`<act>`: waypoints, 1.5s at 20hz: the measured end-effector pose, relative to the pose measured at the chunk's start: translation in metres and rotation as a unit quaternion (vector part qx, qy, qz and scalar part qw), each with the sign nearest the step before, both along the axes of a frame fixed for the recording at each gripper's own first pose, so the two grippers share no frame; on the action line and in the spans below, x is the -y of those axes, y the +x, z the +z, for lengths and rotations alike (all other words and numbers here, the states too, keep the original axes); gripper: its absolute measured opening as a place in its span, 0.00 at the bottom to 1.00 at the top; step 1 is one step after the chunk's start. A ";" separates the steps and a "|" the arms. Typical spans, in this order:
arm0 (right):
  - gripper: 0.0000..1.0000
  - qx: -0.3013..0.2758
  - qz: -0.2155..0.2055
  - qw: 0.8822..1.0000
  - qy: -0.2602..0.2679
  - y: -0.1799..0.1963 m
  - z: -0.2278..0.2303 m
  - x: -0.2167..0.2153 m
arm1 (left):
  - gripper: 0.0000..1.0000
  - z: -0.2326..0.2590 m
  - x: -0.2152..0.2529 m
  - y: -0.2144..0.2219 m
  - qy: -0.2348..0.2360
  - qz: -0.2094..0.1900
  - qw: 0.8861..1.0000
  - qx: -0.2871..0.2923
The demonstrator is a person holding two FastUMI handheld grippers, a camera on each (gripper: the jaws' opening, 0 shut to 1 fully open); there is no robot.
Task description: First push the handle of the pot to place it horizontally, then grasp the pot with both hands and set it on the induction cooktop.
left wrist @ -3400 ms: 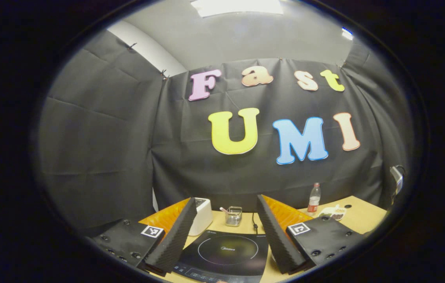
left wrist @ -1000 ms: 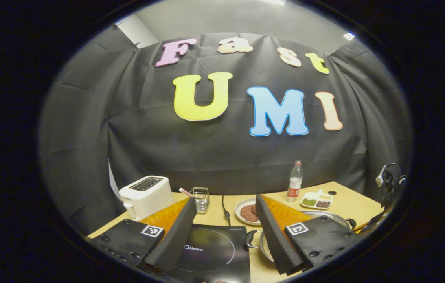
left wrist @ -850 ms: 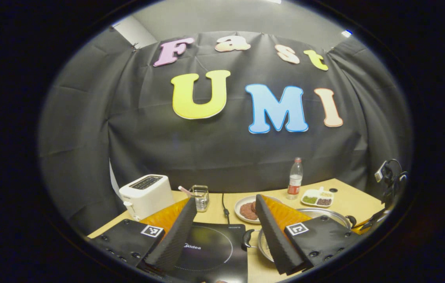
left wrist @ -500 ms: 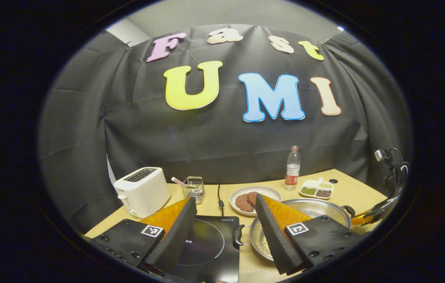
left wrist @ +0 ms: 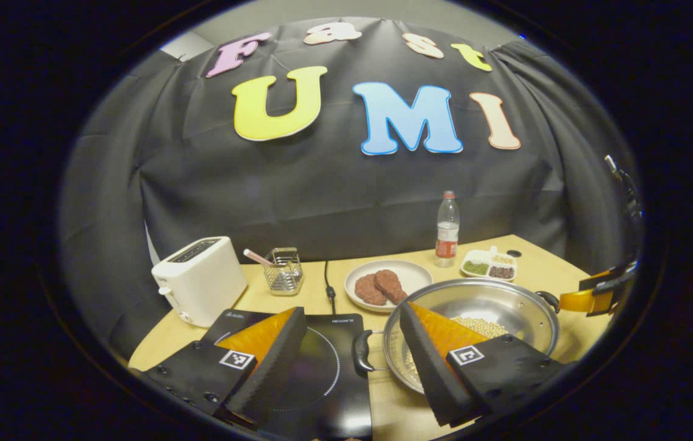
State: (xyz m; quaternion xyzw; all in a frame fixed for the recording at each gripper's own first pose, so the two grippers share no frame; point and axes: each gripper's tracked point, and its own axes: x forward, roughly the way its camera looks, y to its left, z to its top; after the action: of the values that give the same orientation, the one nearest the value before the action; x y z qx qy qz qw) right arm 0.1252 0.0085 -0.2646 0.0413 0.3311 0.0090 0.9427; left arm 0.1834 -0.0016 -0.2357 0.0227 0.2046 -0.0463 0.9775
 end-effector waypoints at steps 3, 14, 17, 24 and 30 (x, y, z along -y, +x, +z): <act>1.00 -0.001 -0.007 1.000 0.007 0.005 -0.002 -0.005 | 1.00 -0.021 0.005 0.007 -0.003 -0.012 1.000 -0.027; 1.00 -0.020 -0.004 1.000 0.004 0.017 -0.023 -0.021 | 1.00 -0.093 0.023 0.022 -0.007 -0.041 0.993 -0.114; 1.00 -0.029 -0.003 1.000 0.003 0.018 -0.031 -0.024 | 1.00 -0.101 0.023 0.026 0.001 -0.045 0.991 -0.125; 1.00 -0.061 -0.006 0.998 0.010 0.020 -0.047 -0.025 | 0.86 -0.115 0.029 0.024 0.032 -0.058 0.985 -0.160; 0.64 -0.082 -0.009 0.997 -0.001 0.018 -0.059 -0.023 | 0.70 -0.118 0.025 0.025 0.050 -0.046 0.984 -0.162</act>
State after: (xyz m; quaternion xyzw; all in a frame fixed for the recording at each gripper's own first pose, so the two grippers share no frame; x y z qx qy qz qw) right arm 0.1435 0.0313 -0.3235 0.0442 0.4067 -0.0035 0.9125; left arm 0.2086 -0.0267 -0.3538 0.0726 0.3615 -0.0838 0.9258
